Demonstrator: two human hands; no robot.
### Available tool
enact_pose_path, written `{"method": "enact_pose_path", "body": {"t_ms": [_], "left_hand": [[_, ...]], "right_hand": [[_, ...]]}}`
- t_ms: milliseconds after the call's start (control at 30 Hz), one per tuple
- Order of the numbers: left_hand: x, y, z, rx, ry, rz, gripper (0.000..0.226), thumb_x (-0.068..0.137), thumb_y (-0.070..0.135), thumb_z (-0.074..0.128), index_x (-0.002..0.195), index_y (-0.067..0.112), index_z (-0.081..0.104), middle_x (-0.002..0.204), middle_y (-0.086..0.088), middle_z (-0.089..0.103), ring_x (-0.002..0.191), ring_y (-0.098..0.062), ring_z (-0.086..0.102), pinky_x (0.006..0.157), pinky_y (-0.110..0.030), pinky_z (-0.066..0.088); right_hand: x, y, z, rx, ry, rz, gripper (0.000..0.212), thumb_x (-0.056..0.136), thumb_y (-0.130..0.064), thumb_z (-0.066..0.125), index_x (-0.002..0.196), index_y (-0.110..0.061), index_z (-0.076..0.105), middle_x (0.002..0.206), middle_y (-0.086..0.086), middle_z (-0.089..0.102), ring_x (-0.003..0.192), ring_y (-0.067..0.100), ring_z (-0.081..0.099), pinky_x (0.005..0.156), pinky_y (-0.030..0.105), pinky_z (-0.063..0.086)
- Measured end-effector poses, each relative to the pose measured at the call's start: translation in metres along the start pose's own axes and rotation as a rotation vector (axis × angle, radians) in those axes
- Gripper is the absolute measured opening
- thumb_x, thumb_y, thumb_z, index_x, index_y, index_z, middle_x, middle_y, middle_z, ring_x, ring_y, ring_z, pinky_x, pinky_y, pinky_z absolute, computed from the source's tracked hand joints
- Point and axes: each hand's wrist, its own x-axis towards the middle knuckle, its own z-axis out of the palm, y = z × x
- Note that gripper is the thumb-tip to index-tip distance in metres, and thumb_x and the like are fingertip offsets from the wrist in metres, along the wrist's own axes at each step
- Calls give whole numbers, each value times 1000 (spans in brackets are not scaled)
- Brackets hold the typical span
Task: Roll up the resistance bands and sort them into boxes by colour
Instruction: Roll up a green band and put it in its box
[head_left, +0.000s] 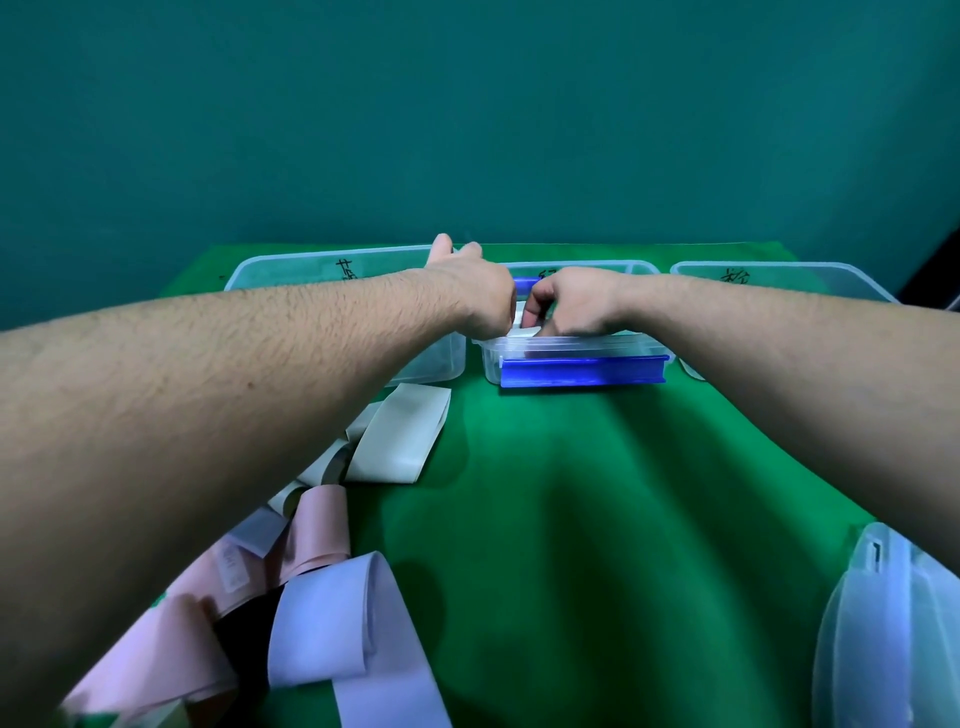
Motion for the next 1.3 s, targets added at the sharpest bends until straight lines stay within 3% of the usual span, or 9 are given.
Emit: {"method": "enact_pose_path", "body": {"t_ms": [233, 433, 567, 867, 1067, 1300], "left_hand": [[0, 0, 0, -4, -2, -20, 33, 92, 25, 40, 107, 35, 68, 106, 16, 62, 112, -19, 36, 83, -46, 21], [-1, 0, 1, -22, 10, -15, 35, 91, 23, 39, 110, 35, 67, 107, 15, 62, 115, -20, 36, 89, -48, 24], [-2, 0, 1, -20, 23, -18, 38, 89, 22, 38, 110, 34, 67, 108, 15, 62, 114, -19, 37, 91, -47, 25], [-3, -3, -1, -59, 4, -5, 26, 92, 44, 50, 111, 37, 66, 104, 14, 63, 120, -19, 36, 98, -47, 22], [-2, -2, -2, -53, -16, -3, 28, 92, 48, 52, 113, 36, 67, 108, 13, 62, 123, -19, 35, 100, -48, 20], [-3, -4, -6, -26, -37, 20, 28, 92, 47, 48, 113, 39, 66, 109, 15, 61, 122, -19, 36, 99, -48, 21]], "right_hand": [[4, 0, 1, -26, -16, 11, 16, 85, -19, 71, 100, -24, 65, 100, -5, 66, 92, 16, 58, 88, 27, 47], [0, 1, 3, 4, -11, 18, 15, 84, -23, 71, 98, -24, 66, 99, -4, 68, 88, 15, 57, 86, 28, 47], [1, 0, 3, -18, 35, 16, 21, 81, -27, 75, 99, -25, 63, 87, -8, 61, 79, 16, 54, 70, 26, 43], [5, 0, 1, -126, 53, -16, 24, 79, -32, 75, 98, -26, 62, 92, 1, 63, 77, 21, 54, 72, 32, 47], [5, 6, 4, -68, 30, -13, 27, 80, -25, 75, 103, -23, 61, 97, 5, 62, 81, 21, 53, 78, 33, 48], [4, 7, 1, -77, 27, -37, 30, 81, -22, 75, 109, -23, 64, 97, 5, 62, 80, 20, 52, 72, 29, 43]]}}
